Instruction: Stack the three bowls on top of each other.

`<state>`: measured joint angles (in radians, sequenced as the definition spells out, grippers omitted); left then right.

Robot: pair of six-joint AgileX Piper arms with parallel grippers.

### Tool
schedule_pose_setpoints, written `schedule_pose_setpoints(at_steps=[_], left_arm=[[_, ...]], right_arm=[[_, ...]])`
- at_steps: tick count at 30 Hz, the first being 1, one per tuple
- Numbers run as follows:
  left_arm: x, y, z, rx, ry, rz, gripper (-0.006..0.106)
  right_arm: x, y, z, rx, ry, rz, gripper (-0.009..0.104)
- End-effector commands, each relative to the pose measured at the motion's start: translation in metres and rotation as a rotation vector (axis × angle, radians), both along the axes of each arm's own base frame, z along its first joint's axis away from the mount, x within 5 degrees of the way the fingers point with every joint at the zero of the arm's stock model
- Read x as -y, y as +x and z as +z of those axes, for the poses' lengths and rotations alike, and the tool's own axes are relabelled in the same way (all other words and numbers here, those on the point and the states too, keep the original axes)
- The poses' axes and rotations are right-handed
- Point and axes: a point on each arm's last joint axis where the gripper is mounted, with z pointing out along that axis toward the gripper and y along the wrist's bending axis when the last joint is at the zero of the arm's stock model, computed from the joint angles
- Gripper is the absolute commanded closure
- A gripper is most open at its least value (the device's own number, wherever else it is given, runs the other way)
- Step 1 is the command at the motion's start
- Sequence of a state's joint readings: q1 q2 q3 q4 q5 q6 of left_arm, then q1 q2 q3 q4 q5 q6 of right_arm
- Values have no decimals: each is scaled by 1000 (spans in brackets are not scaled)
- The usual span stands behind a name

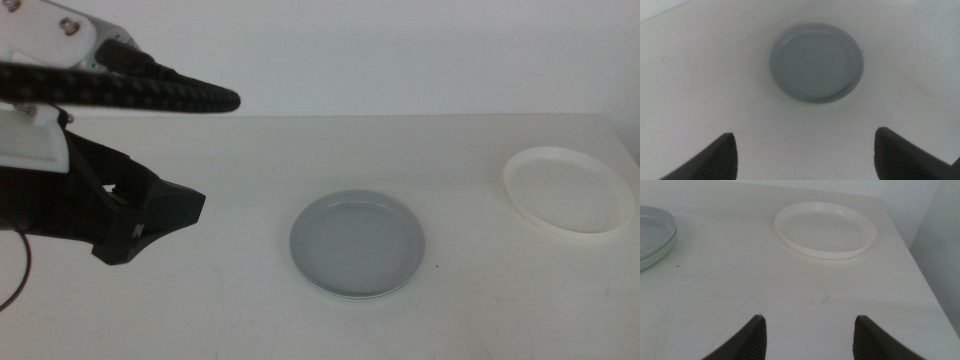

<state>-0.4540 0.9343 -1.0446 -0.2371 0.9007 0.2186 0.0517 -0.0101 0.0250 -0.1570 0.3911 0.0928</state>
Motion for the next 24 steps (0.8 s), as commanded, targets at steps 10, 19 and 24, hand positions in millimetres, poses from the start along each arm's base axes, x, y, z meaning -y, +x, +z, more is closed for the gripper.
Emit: schedule_pose_setpoints(at_steps=[10,19,24], left_arm=[[1,-1,13,65,-58,7,-5],[1,-1,13,65,-58,7,-5],[1,-1,13,65,-58,7,-5]], right_arm=[[1,2,103,56,20,-19,50],[-1,41,173,-168,79,-50,50],[-2,84,214,-311,101,-82,50]])
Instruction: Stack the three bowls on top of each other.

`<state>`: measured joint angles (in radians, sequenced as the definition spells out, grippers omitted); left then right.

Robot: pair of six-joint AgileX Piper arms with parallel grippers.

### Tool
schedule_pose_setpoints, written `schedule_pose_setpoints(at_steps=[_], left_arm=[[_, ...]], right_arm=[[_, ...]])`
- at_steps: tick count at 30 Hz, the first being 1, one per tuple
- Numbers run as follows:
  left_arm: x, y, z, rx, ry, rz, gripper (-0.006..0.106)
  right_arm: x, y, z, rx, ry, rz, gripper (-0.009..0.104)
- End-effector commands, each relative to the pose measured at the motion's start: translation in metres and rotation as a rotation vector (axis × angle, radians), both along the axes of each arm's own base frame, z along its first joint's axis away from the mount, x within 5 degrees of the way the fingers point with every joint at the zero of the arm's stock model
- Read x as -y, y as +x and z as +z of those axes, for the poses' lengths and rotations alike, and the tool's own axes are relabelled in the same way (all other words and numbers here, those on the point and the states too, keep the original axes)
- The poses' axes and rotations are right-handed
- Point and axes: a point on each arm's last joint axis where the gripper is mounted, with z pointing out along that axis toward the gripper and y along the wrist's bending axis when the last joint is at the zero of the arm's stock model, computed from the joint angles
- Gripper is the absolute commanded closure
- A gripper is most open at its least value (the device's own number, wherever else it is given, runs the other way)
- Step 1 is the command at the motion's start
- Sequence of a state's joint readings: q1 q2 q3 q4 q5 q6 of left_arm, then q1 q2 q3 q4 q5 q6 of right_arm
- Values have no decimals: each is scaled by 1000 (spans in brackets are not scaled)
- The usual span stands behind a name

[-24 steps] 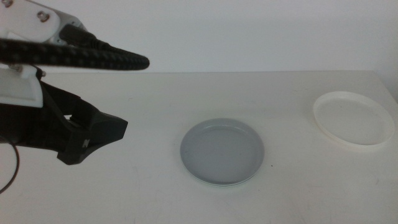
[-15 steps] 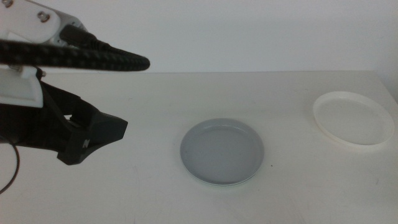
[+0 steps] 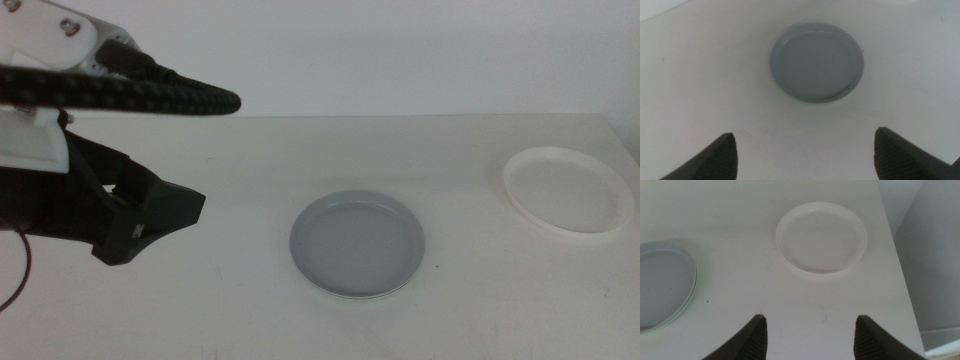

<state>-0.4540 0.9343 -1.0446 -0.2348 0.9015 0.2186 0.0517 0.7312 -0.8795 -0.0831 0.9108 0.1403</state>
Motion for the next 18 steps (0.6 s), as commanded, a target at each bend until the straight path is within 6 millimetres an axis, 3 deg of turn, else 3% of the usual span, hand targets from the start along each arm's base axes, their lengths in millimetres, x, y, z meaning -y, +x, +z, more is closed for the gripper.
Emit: schedule_pose_setpoints(at_steps=[1,9,13,18], left_arm=[[1,-1,13,65,-60,7,-5],[1,-1,13,65,-60,7,-5],[1,-1,13,65,-60,7,-5],[1,-1,13,65,-60,7,-5]], right_arm=[[1,19,28,18,-7,-13,50],[-2,89,64,-97,-3,-23,50],[-1,126,65,-189,-7,-35,50],[24,171,59,-224,-55,-75,50]])
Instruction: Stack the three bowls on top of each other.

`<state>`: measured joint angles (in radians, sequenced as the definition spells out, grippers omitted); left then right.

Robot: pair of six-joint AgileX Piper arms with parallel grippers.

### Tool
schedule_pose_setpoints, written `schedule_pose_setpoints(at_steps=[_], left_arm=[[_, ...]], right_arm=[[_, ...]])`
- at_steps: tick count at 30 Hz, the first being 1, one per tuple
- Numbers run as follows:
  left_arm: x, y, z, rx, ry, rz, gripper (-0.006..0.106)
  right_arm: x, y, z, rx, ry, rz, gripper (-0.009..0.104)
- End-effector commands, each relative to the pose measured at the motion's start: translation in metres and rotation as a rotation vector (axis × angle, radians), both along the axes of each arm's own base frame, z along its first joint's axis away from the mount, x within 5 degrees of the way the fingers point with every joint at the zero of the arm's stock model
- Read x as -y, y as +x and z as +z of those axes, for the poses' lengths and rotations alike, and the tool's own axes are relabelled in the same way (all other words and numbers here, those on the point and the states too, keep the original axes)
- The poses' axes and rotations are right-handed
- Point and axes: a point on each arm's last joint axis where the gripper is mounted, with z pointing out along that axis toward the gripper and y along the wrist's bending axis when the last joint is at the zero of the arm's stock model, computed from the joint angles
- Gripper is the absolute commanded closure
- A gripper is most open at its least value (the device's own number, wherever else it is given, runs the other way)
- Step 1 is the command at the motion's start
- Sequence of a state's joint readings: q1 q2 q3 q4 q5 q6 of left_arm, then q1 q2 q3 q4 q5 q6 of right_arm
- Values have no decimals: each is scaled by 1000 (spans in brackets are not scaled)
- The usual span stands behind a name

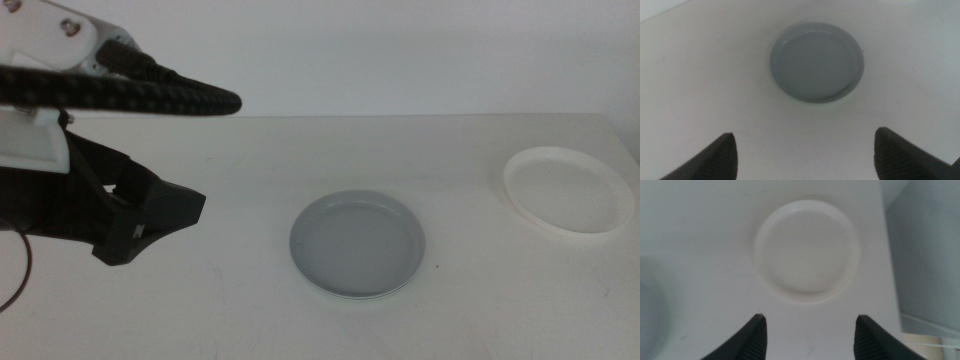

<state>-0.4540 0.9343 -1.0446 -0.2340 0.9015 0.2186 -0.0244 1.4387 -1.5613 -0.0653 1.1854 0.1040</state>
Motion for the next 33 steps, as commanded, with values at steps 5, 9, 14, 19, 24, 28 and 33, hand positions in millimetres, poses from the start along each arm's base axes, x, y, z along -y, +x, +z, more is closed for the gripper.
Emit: schedule_pose_setpoints(at_steps=[5,9,14,19,24,28,33], left_arm=[[1,-1,13,65,-60,7,-5],[1,-1,13,65,-60,7,-5],[1,-1,13,65,-60,7,-5],[1,-1,13,65,-60,7,-5],[1,-1,13,65,-60,7,-5],[1,-1,13,65,-60,7,-5],[1,-1,13,65,-60,7,-5]], right_arm=[[39,35,-11,-9,-44,-89,50],[55,54,-37,-73,-18,-135,50],[73,78,-67,-80,28,-117,50],[97,105,-95,-110,103,-103,50],[123,133,-117,-114,124,-118,49],[134,152,-137,-136,95,-121,47],[140,171,-161,-165,100,-116,39]])
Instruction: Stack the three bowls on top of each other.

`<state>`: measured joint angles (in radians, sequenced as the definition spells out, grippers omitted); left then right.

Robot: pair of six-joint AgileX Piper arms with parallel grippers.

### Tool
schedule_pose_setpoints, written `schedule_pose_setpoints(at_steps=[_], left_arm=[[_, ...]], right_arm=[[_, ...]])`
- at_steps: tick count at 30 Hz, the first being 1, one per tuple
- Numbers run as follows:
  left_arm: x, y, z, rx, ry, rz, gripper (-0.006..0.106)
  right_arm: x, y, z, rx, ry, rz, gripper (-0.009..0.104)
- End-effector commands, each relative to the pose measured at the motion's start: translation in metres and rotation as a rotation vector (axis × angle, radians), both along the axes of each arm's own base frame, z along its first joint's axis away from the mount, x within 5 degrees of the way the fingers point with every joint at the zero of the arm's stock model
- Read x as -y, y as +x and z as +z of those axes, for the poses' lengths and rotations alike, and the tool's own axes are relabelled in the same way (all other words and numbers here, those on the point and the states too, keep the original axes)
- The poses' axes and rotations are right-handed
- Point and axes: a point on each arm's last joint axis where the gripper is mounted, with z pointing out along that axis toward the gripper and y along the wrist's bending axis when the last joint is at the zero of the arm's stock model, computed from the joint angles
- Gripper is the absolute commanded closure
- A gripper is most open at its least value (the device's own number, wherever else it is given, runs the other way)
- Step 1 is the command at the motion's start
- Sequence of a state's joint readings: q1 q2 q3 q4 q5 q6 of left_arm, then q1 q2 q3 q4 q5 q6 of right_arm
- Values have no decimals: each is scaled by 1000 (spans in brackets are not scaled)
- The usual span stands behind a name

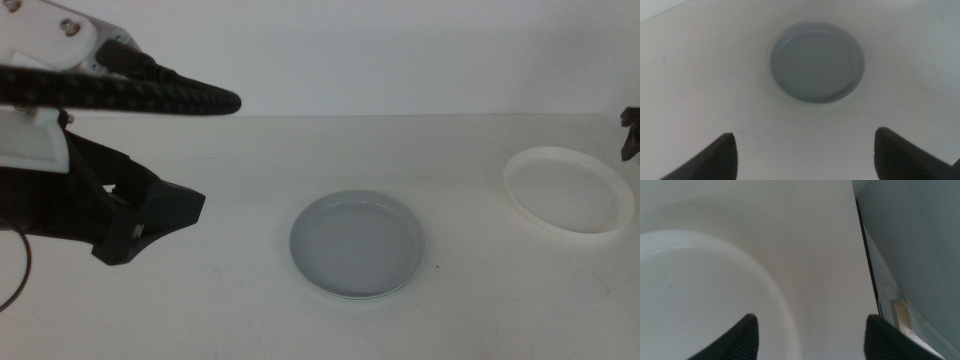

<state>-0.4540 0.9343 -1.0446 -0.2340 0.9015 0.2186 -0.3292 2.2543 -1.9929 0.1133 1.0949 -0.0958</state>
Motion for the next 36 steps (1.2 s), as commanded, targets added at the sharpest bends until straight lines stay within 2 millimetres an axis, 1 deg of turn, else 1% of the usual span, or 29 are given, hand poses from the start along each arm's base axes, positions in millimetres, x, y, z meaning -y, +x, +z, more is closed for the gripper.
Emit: schedule_pose_setpoints(at_steps=[1,5,9,13,16,20,26,28,29,32,36], left_arm=[[1,-1,13,65,-60,7,-5],[1,-1,13,65,-60,7,-5],[1,-1,13,65,-60,7,-5],[1,-1,13,65,-60,7,-5],[1,-1,13,65,-60,7,-5],[1,-1,13,65,-60,7,-5],[1,-1,13,65,-60,7,-5],[1,-1,13,65,-60,7,-5],[1,-1,13,65,-60,7,-5],[1,-1,13,65,-60,7,-5],[1,-1,13,65,-60,7,-5]], right_arm=[[5,3,30,93,-42,4,39],[5,10,14,78,-9,6,39],[4,13,-1,47,16,9,39],[3,13,-9,26,32,10,40],[3,13,-9,26,28,19,44],[3,13,-11,24,26,34,53],[2,15,-24,-4,61,31,65],[1,15,-27,-8,69,30,71],[1,15,-27,-11,70,31,77],[0,12,-21,-25,76,36,96],[-5,8,-2,-7,106,37,96]])
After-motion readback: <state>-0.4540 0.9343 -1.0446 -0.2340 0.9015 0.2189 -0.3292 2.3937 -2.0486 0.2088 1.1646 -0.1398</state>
